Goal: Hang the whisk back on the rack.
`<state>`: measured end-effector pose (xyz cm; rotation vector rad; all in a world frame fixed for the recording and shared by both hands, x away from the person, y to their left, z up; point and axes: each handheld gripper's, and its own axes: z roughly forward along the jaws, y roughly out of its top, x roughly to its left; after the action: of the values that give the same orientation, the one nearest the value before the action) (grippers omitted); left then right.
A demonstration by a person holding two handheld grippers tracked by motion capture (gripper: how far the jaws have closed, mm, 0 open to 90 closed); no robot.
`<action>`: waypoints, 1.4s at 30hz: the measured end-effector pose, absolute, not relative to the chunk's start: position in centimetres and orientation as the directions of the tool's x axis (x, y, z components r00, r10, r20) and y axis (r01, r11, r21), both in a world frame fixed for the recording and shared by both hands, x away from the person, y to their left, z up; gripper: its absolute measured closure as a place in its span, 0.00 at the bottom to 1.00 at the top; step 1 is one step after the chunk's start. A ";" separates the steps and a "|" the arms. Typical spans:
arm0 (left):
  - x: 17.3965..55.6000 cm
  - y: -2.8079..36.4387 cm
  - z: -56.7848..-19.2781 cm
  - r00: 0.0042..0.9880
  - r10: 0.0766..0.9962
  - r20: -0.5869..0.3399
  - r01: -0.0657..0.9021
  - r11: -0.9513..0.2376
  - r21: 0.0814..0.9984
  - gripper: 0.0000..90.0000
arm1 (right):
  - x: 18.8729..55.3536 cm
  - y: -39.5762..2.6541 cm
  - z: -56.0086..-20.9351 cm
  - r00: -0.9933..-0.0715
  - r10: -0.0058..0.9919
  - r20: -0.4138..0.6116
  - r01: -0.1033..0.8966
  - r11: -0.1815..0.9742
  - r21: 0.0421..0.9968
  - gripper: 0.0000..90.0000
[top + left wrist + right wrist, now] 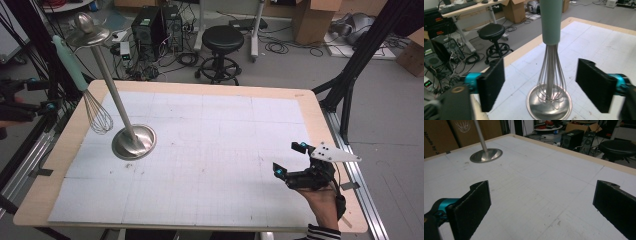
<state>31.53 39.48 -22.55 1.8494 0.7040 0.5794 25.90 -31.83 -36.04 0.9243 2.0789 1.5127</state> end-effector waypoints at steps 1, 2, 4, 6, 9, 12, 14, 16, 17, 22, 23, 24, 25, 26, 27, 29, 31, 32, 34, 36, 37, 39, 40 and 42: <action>31.3 39.6 -22.6 0.710 0.700 0.071 0.209 -0.306 0.929 0.16 | 25.9 -31.8 -36.1 -0.698 0.713 0.060 0.278 0.192 0.941 0.01; 31.0 39.6 -22.7 0.709 0.702 0.067 0.215 -0.306 0.927 0.11 | 26.0 -31.7 -36.2 -0.701 0.711 0.058 0.275 0.194 0.942 0.01; 30.5 39.7 -22.9 0.698 0.714 0.060 0.227 -0.300 0.926 0.02 | 26.1 -31.6 -36.2 -0.703 0.708 0.060 0.279 0.197 0.940 0.01; 29.9 39.9 -23.1 0.704 0.708 0.057 0.220 -0.295 0.930 0.02 | 26.0 -31.6 -36.2 -0.704 0.708 0.058 0.278 0.199 0.940 0.01; 29.0 40.1 -23.5 0.704 0.708 0.060 0.210 -0.287 0.935 0.02 | 26.0 -31.7 -36.0 -0.705 0.707 0.057 0.270 0.194 0.943 0.01; 28.0 40.1 -23.9 0.710 0.702 0.059 0.202 -0.283 0.938 0.02 | 25.9 -31.8 -36.0 -0.703 0.709 0.059 0.270 0.189 0.944 0.01; 27.3 40.0 -24.4 0.712 0.700 0.053 0.197 -0.271 0.942 0.02 | 25.8 -31.8 -36.0 -0.703 0.709 0.059 0.270 0.189 0.944 0.01; 26.8 40.2 -25.0 0.711 0.702 0.044 0.202 -0.264 0.943 0.02 | 25.7 -31.9 -36.0 -0.702 0.709 0.064 0.274 0.187 0.943 0.01; 26.6 40.2 -25.3 0.712 0.701 0.036 0.203 -0.255 0.945 0.02 | 25.6 -32.0 -36.0 -0.703 0.709 0.059 0.271 0.190 0.944 0.01; 25.9 39.7 -26.9 0.717 0.697 0.028 0.197 -0.240 0.951 0.02 | 25.1 -32.6 -35.8 -0.690 0.721 0.064 0.270 0.173 0.947 0.01; 25.8 39.5 -27.2 0.720 0.693 0.026 0.195 -0.238 0.952 0.02 | 25.0 -32.7 -35.7 -0.685 0.725 0.067 0.272 0.170 0.947 0.01; 25.7 39.3 -27.5 0.723 0.690 0.026 0.191 -0.235 0.953 0.02 | 25.0 -32.7 -35.7 -0.686 0.725 0.062 0.267 0.171 0.948 0.01; 25.6 39.0 -27.8 0.726 0.687 0.024 0.188 -0.232 0.954 0.02 | 24.9 -32.8 -35.6 -0.685 0.726 0.062 0.267 0.171 0.948 0.01; 25.5 38.8 -28.2 0.728 0.685 0.024 0.187 -0.233 0.954 0.02 | 24.9 -32.8 -35.6 -0.684 0.727 0.061 0.268 0.172 0.948 0.01; 25.4 38.5 -28.5 0.730 0.683 0.025 0.186 -0.234 0.954 0.02 | 24.9 -32.8 -35.6 -0.684 0.727 0.057 0.264 0.173 0.949 0.01; 25.3 37.9 -29.0 0.738 0.674 0.025 0.186 -0.239 0.953 0.02 | 24.9 -32.8 -35.6 -0.683 0.728 0.059 0.265 0.172 0.949 0.01; 25.3 37.2 -29.6 0.750 0.661 0.025 0.185 -0.245 0.952 0.02 | 24.9 -32.7 -35.5 -0.685 0.726 0.060 0.267 0.173 0.948 0.01; 25.3 36.9 -29.8 0.755 0.656 0.025 0.184 -0.248 0.951 0.02 | 24.9 -32.6 -35.5 -0.685 0.726 0.060 0.267 0.174 0.948 0.01; 25.2 36.2 -30.3 0.766 0.643 0.019 0.185 -0.247 0.951 0.02 | 25.0 -32.5 -35.5 -0.687 0.724 0.060 0.266 0.175 0.948 0.01; 25.2 35.5 -30.8 0.775 0.632 0.016 0.186 -0.252 0.950 0.02 | 25.0 -32.3 -35.4 -0.692 0.720 0.057 0.262 0.177 0.949 0.01; 25.2 35.1 -31.0 0.781 0.624 0.015 0.185 -0.254 0.949 0.02 | 25.1 -32.2 -35.4 -0.693 0.719 0.056 0.262 0.179 0.948 0.01; 25.2 34.5 -31.3 0.788 0.615 0.009 0.183 -0.248 0.951 0.02 | 25.2 -32.1 -35.4 -0.695 0.717 0.053 0.259 0.182 0.949 0.01; 25.2 34.1 -31.5 0.792 0.611 0.008 0.181 -0.246 0.952 0.02 | 25.2 -32.0 -35.4 -0.697 0.715 0.054 0.260 0.182 0.948 0.01; 25.3 33.3 -31.9 0.793 0.609 -0.002 0.183 -0.235 0.955 0.02 | 25.3 -31.9 -35.4 -0.698 0.714 0.055 0.262 0.184 0.947 0.01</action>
<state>25.29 33.35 -31.95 1.7964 0.6116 0.4475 25.30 -31.91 -35.42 0.9172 2.0651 1.5254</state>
